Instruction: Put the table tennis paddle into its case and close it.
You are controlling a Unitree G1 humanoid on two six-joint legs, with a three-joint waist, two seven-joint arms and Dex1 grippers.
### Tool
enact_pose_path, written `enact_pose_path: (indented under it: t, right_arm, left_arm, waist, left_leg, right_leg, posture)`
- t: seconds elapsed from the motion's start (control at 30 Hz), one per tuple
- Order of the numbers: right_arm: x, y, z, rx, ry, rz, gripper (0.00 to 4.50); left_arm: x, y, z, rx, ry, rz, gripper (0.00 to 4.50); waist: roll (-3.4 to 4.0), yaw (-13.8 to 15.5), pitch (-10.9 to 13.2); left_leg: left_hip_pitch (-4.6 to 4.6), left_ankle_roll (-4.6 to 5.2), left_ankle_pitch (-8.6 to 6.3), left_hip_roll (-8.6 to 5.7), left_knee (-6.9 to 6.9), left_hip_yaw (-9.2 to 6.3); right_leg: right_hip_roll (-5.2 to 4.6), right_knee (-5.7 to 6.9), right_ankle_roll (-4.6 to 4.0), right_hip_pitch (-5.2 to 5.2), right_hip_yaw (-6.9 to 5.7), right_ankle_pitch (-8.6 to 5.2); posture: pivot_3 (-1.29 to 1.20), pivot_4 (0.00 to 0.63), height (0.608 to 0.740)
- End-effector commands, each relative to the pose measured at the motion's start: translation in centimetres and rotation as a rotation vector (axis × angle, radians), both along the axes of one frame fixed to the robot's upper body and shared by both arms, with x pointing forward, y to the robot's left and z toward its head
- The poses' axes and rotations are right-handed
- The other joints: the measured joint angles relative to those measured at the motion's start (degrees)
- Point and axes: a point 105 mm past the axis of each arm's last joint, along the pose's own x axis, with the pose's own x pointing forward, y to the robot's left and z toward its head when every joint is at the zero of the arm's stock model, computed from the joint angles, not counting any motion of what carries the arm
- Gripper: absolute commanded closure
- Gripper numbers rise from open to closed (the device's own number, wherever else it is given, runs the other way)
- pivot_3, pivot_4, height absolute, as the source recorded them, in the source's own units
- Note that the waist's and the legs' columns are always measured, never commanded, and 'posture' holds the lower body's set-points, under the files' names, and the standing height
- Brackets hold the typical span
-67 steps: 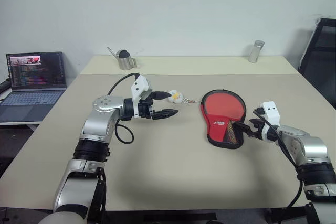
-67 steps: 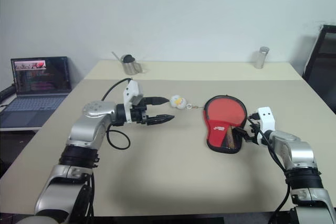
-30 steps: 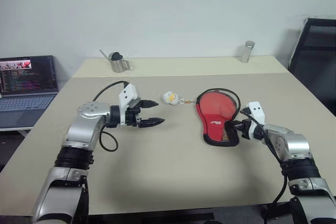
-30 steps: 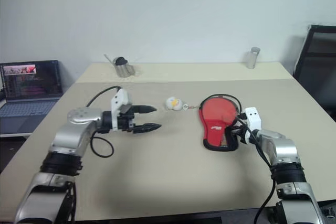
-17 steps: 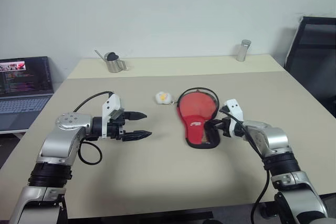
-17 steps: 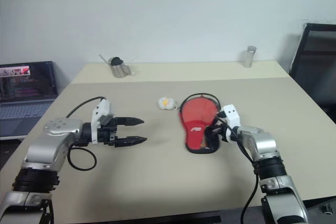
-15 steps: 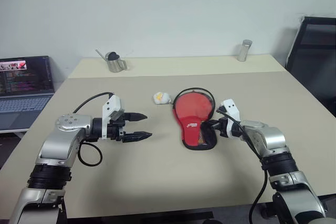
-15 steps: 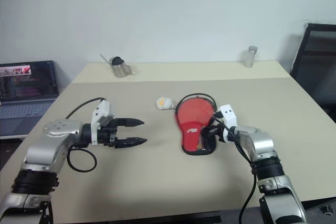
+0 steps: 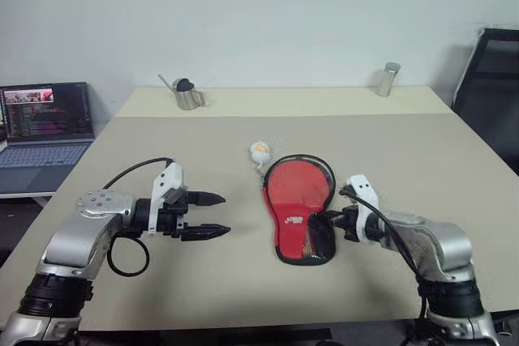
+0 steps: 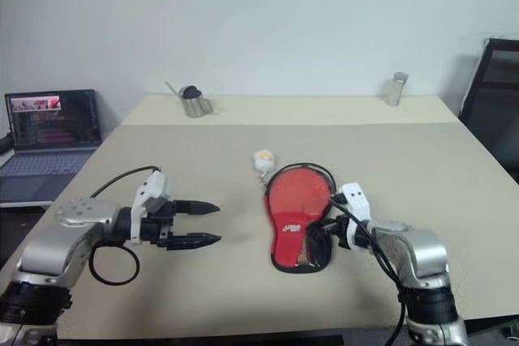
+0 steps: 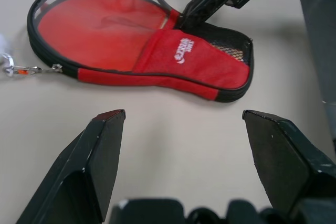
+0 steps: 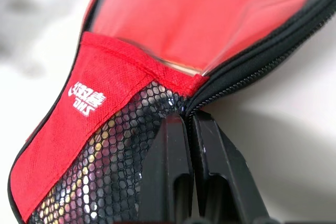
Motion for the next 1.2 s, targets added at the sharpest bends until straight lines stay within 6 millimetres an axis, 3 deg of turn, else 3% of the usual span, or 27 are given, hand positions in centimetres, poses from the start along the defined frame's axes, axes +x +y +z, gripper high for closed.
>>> enact_pose_path:
  t: [0.03,0.17,0.53,1.2]
  right_arm:
    - [-2.1,0.3,0.6,0.011,0.015,0.002,4.48]
    - [-4.3,1.0,0.3,0.032,0.056,0.01,4.48]
    - [-6.9,0.7,-0.6,0.007,0.092,0.103,4.48]
    - [-6.3,-1.3,-0.4,-0.084,0.101,0.106,4.48]
  left_arm:
    - [-0.6,-0.3,1.2,0.002,-0.032,-0.034,0.59]
    - [-1.3,-0.7,1.2,0.002,-0.011,-0.067,0.59]
    - [-4.2,-0.6,0.7,0.058,0.054,-0.172,0.59]
    - [-4.5,-1.0,-0.2,0.052,0.059,-0.175,0.59]
  waist:
    - [0.0,0.01,0.0]
    - [0.0,-0.01,0.0]
    - [0.0,-0.08,0.0]
    - [-0.01,-0.04,-0.01]
  left_leg:
    - [0.0,0.0,0.0,0.0,0.0,0.0]
    - [0.02,0.0,0.0,0.0,0.0,-0.02]
    - [0.04,0.0,0.0,-0.03,0.0,-0.03]
    - [0.05,0.01,0.0,-0.05,0.0,-0.04]
  right_leg:
    - [0.0,0.0,0.0,0.0,0.0,0.0]
    - [0.02,0.02,0.0,0.0,-0.01,-0.01]
    - [0.02,-0.02,0.01,0.04,-0.01,-0.03]
    - [0.02,-0.03,0.04,0.08,-0.03,-0.04]
  posture:
    - [0.0,0.15,0.74]
    - [0.0,0.15,0.74]
    - [0.0,0.15,0.74]
    - [0.0,0.15,0.74]
